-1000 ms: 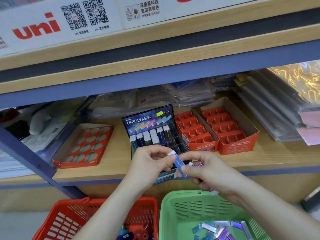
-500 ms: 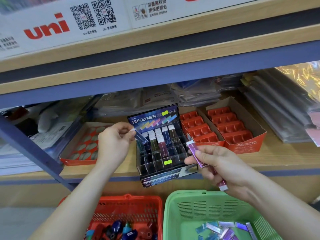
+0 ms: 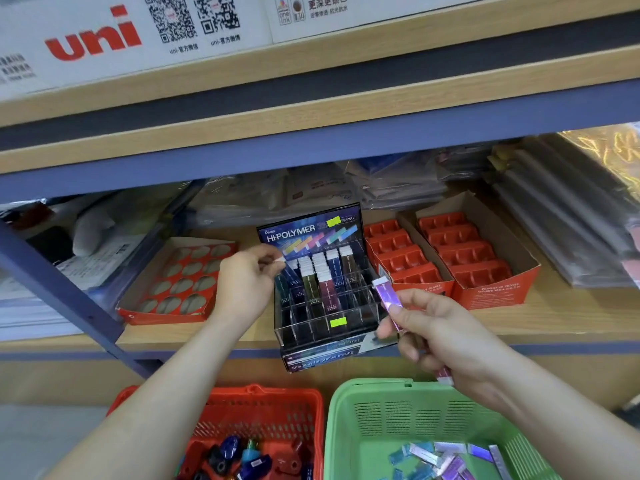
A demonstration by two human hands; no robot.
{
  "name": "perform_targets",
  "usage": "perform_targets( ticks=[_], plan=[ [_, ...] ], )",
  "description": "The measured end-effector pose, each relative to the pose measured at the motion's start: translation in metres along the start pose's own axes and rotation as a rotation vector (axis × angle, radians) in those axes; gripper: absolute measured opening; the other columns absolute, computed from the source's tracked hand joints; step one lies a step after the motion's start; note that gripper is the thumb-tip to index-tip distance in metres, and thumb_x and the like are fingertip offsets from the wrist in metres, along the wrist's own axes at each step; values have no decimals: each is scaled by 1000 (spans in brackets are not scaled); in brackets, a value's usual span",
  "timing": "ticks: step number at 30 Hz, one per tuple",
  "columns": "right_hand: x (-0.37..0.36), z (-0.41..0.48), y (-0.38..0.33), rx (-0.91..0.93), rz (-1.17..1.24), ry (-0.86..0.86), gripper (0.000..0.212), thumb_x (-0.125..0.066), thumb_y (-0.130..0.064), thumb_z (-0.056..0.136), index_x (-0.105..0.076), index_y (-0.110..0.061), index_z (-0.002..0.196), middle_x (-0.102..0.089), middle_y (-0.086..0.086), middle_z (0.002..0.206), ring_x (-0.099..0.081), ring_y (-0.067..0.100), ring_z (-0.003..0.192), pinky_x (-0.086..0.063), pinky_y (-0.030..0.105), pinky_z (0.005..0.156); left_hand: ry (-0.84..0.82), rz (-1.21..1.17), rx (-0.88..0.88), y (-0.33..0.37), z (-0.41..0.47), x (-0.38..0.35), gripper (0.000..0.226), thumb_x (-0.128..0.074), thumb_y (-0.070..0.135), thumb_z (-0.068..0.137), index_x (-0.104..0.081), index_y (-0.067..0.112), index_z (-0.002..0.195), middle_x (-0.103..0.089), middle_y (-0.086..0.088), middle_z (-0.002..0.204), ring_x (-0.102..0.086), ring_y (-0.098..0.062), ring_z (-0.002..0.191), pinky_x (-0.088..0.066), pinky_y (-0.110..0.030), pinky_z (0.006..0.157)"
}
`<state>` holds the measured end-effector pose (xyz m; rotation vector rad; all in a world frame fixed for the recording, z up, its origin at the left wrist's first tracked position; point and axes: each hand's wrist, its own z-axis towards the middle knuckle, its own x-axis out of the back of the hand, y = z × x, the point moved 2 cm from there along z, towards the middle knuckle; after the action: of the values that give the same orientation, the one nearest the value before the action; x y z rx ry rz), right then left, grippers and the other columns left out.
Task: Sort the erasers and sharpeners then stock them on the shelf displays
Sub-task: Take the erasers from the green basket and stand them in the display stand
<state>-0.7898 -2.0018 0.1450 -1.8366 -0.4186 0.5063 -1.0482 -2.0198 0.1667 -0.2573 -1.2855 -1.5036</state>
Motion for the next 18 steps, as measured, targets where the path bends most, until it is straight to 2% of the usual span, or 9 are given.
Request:
perform_targets(
  ticks=[3, 6, 11, 15, 18],
  plan=[
    [-1, 0, -1, 14, -40, 18, 14, -54, -20, 98, -56, -7, 102, -66, 7, 68, -39, 10, 37, -24, 14, 35, 79, -102, -11, 7, 1, 6, 13, -65, 6, 87, -63, 19, 87, -63, 8, 76, -55, 0, 69, -38, -3, 61],
    [-1, 1, 0, 19, -85, 60, 15, -52, -25, 99, -57, -10, 100, -53, 2, 53, -35, 9, 36, -24, 15, 35, 133, -229, -31, 23, 3, 14, 13, -63, 7, 89, -62, 20, 87, -61, 14, 77, -55, 8, 70, -39, -1, 64],
    [2, 5, 3, -16, -28, 82, 10, -48, -19, 101, -56, -16, 97, -44, -4, 54, -30, 8, 43, -18, 16, 36, -50, -196, -95, 51, 15, -5, 7, -69, 15, 86, -70, 22, 88, -66, 13, 78, -59, 4, 73, -44, -5, 68],
    [4, 6, 4, -14, -7, 82, 10, -47, -10, 100, -57, -13, 100, -51, 0, 59, -33, 8, 42, -18, 15, 35, -213, -31, -132, 49, 21, -27, 6, -68, 22, 88, -72, 21, 92, -68, 9, 83, -62, -8, 80, -50, -24, 77],
    [6, 5, 3, 7, -17, 73, 6, -49, -11, 100, -55, -10, 96, -58, 3, 63, -35, 8, 39, -19, 14, 36, -233, 6, -127, 48, 27, -33, 4, -67, 22, 89, -70, 23, 87, -66, 11, 78, -62, -10, 77, -46, -23, 69]
  ],
)
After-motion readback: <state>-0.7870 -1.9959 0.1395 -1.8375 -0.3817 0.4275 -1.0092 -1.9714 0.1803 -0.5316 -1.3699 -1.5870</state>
